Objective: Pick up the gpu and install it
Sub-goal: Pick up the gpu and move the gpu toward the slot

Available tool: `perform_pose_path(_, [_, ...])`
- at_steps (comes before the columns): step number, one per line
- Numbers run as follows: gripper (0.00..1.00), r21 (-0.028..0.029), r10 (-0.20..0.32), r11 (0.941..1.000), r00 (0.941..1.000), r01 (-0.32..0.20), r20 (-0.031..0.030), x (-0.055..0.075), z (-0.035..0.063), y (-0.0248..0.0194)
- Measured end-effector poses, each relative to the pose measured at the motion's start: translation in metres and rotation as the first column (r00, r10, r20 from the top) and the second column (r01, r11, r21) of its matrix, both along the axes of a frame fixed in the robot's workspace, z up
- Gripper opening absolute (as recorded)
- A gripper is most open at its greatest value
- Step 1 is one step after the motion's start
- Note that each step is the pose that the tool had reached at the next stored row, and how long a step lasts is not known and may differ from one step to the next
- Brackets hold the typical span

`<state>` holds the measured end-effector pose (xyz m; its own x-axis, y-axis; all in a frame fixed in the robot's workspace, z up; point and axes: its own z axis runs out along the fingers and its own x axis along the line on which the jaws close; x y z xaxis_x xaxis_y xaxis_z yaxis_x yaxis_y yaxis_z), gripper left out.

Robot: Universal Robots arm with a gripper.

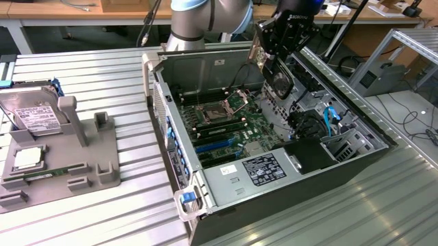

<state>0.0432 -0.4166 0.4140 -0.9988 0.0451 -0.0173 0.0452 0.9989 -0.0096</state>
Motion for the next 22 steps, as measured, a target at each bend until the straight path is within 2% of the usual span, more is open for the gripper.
perform_pose_path(18, [0.27, 0.0005, 0.043, 0.9991, 0.9991, -0.043, 0.0001, 0.0, 0.0001, 0.0])
perform_pose_path(20, [0.27, 0.0372, 0.043, 0.9984, 0.9991, -0.043, 0.0018, 0.0, 0.0001, 0.0])
perform_pose_path(22, [0.27, 0.0376, 0.043, 0.9984, 0.9991, -0.043, 0.0001, 0.0, 0.0001, 0.0001])
